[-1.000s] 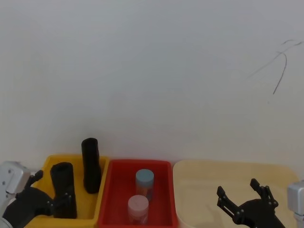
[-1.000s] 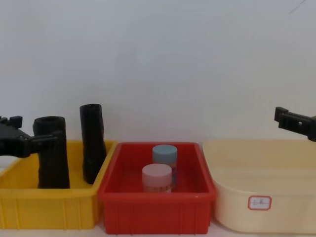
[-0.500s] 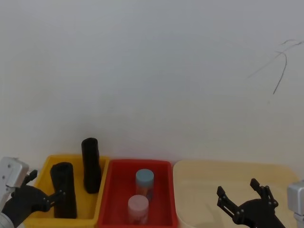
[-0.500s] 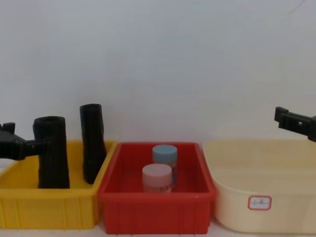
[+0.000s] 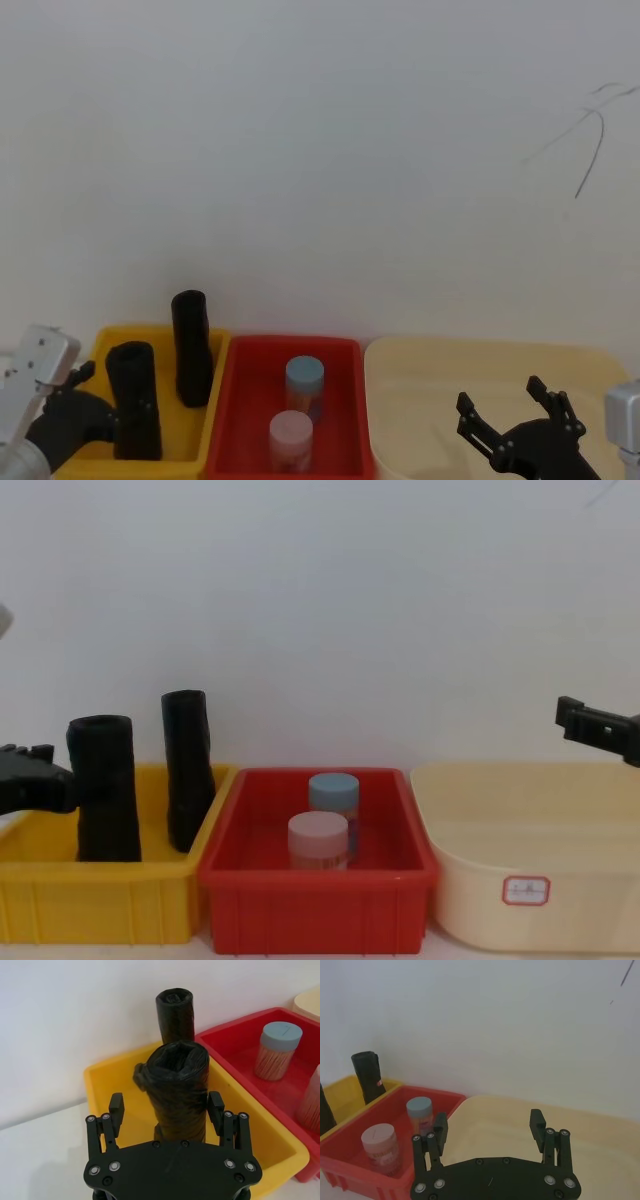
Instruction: Pick up the garbage bag with the one hand and transfer it to the other hand.
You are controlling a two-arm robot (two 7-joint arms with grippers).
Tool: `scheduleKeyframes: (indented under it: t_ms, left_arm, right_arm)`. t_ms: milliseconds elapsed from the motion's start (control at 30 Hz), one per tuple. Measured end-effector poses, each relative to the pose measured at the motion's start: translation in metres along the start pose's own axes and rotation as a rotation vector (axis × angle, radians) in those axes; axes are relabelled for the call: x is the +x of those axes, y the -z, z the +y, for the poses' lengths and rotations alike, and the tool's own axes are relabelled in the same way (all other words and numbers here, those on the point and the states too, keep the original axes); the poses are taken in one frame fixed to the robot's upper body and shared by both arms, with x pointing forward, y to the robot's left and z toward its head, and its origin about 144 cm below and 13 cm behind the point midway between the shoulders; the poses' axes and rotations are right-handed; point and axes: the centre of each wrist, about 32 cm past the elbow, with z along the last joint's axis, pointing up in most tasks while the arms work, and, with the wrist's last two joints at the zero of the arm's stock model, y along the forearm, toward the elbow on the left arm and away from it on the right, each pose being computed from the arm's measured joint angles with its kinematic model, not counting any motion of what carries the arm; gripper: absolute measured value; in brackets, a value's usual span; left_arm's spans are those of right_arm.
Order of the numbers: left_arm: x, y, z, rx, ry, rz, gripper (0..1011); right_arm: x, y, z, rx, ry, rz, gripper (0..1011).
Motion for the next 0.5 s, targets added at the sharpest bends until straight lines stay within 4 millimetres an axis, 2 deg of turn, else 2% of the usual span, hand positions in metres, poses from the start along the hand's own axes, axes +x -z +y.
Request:
scheduleKeyframes:
  t_ms: [500]
  left_arm:
    - [-0.004, -0.002, -0.024, 0.004, 0.040, 0.011, 1001]
  right_arm:
    - [0.000, 0.000, 0.000, 0.000, 0.000, 0.000, 1000]
